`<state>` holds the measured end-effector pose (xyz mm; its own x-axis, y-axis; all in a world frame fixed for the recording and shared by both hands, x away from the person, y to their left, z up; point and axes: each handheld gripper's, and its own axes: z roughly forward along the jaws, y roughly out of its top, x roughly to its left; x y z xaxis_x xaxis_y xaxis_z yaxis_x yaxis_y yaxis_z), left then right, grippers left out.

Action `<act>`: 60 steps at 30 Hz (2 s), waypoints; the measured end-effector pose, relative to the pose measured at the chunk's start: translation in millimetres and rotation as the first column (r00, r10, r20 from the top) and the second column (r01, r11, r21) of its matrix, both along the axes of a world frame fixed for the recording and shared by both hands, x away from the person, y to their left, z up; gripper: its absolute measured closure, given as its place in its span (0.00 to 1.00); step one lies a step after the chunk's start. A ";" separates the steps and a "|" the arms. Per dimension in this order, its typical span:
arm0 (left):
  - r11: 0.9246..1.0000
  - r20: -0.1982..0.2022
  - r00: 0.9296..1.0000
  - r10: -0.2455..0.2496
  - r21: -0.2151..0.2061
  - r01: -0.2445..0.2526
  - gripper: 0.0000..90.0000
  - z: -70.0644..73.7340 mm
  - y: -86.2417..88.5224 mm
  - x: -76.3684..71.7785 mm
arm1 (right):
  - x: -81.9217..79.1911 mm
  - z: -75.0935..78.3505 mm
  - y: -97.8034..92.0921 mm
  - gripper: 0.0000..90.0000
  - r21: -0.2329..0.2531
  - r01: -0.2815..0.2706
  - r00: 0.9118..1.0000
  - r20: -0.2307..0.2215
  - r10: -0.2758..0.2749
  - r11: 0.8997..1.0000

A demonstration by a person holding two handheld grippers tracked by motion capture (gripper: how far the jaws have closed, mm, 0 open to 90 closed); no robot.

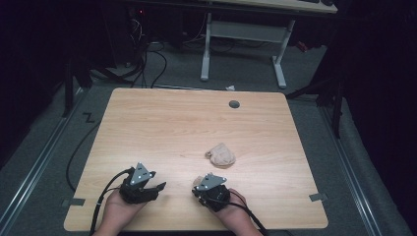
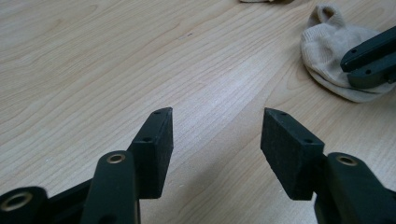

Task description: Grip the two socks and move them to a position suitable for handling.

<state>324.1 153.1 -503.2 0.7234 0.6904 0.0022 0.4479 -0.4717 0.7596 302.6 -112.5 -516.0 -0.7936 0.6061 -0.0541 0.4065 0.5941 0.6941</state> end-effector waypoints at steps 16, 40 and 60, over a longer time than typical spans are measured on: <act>1.000 -0.007 1.000 -0.027 -0.015 0.027 0.51 3.8 -12.6 -4.5 | -6.4 18.8 -13.9 0.94 0.105 0.024 0.997 0.071 -0.032 0.994; 0.979 -0.038 0.979 -0.201 0.019 0.202 0.95 -20.7 -111.3 -12.2 | -20.9 29.1 -45.7 0.94 0.154 0.096 0.984 0.135 -0.118 0.983; 0.984 -0.019 0.991 -0.134 0.113 0.135 0.90 -17.6 -82.0 -8.0 | -18.8 24.9 -111.8 0.82 0.217 0.267 0.955 0.071 -0.287 0.939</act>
